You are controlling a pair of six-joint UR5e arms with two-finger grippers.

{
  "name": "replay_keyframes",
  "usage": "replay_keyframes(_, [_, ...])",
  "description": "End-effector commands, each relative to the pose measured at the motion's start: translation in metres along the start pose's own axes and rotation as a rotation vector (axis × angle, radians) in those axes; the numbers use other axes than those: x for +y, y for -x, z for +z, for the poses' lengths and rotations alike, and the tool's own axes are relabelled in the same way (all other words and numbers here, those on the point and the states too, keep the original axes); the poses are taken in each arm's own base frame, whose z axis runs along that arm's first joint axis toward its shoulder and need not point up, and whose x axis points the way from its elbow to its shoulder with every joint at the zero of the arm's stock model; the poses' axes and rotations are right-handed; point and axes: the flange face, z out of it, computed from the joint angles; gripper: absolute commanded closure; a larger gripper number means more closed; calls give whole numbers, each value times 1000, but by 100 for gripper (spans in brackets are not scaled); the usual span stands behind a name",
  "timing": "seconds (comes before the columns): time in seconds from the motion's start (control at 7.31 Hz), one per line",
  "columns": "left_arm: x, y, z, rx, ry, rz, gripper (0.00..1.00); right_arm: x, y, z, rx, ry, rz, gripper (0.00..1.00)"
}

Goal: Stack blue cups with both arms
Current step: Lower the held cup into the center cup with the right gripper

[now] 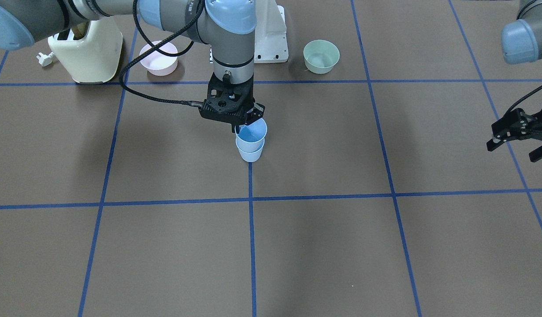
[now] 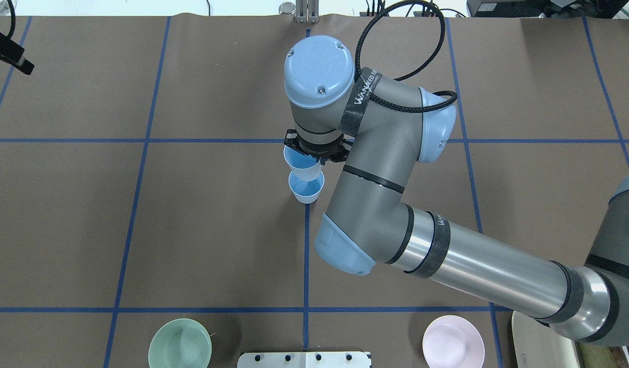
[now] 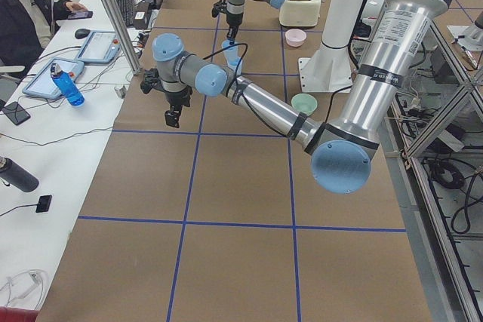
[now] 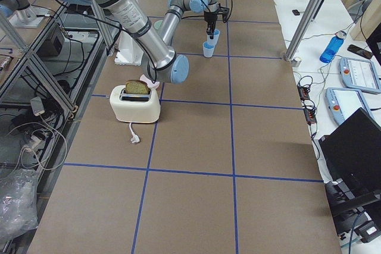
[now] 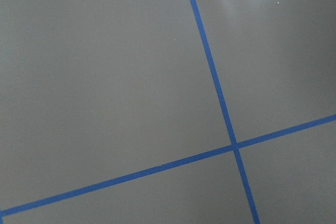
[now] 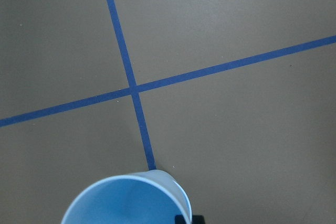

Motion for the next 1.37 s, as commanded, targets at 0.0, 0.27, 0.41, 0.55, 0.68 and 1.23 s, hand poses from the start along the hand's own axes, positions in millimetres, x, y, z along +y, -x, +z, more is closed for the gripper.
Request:
replay_keyframes(0.0, [0, 0, 0, 0, 0, -1, 2, 6, 3, 6, -2, 3, -6, 100])
replay_keyframes(0.27, [0, 0, 1, 0, 4, -2, 2, 9, 2, 6, -3, 5, -9, 100])
replay_keyframes(0.41, [0, 0, 2, 0, 5, -3, 2, 9, -1, 10, 1, 5, -8, 100])
replay_keyframes(0.55, [0, 0, 3, 0, 7, -3, 2, 9, -1, 8, -1, 5, -9, 100])
replay_keyframes(0.68, [0, 0, 3, -1, 8, -6, 2, 8, -3, 10, -2, 2, -10, 91])
replay_keyframes(1.23, [0, 0, 5, 0, 12, -6, 2, 4, -15, 17, -46, -59, -38, 0])
